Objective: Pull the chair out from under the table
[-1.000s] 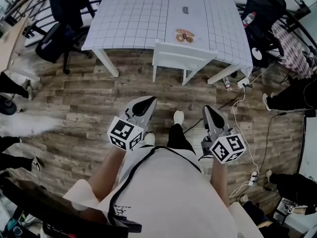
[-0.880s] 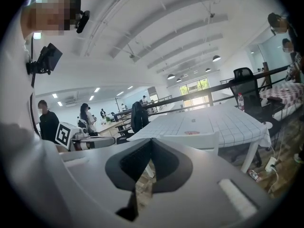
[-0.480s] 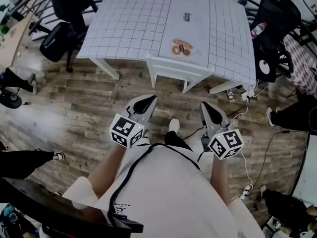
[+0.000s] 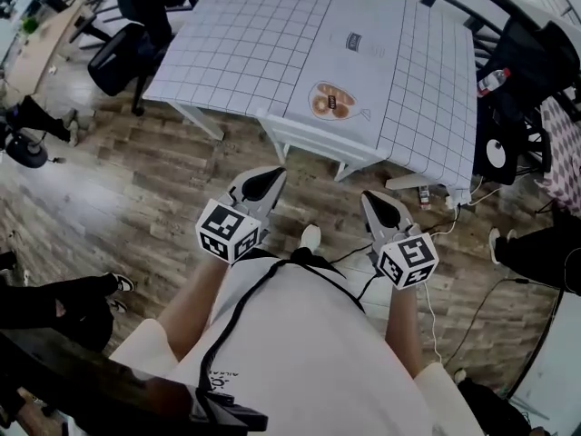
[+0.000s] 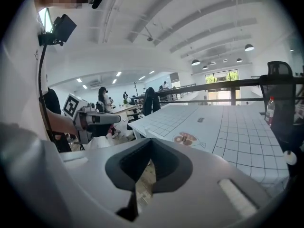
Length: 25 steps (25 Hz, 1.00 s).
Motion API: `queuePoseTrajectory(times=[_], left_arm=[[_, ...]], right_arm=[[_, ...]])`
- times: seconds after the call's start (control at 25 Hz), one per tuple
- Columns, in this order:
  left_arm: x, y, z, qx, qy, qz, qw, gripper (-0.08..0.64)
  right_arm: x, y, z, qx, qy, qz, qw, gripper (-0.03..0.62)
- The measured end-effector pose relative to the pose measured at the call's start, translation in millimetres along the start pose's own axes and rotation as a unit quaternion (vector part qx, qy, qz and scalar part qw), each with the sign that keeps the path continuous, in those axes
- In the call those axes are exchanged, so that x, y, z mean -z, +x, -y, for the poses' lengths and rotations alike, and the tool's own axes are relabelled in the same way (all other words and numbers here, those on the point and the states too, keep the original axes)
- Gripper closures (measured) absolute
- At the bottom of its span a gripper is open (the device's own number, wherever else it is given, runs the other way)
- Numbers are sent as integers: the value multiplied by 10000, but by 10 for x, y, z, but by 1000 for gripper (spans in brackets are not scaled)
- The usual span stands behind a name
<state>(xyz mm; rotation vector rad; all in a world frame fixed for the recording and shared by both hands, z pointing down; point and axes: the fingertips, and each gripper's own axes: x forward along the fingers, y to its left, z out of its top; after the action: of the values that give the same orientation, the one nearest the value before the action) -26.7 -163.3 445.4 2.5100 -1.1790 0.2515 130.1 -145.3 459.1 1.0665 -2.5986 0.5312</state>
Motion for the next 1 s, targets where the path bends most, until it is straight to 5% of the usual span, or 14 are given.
queuePoseTrajectory(times=[0.36, 0.64, 0.84, 1.0], left_arm=[[-37, 275, -94, -477, -14, -118, 9988, 557], [-99, 431, -247, -302, 160, -225, 9992, 554], [-1, 489, -477, -61, 816, -645, 9946, 554], [217, 585, -797, 73, 1671, -1252, 9779, 554]], right_arm=[[30, 19, 462, -274, 94, -28, 9996, 584], [-52, 176, 462, -281, 98, -82, 9995, 584], [57, 312, 631, 211, -183, -439, 9986, 584], [300, 531, 885, 615, -1011, -1220, 9855, 584]])
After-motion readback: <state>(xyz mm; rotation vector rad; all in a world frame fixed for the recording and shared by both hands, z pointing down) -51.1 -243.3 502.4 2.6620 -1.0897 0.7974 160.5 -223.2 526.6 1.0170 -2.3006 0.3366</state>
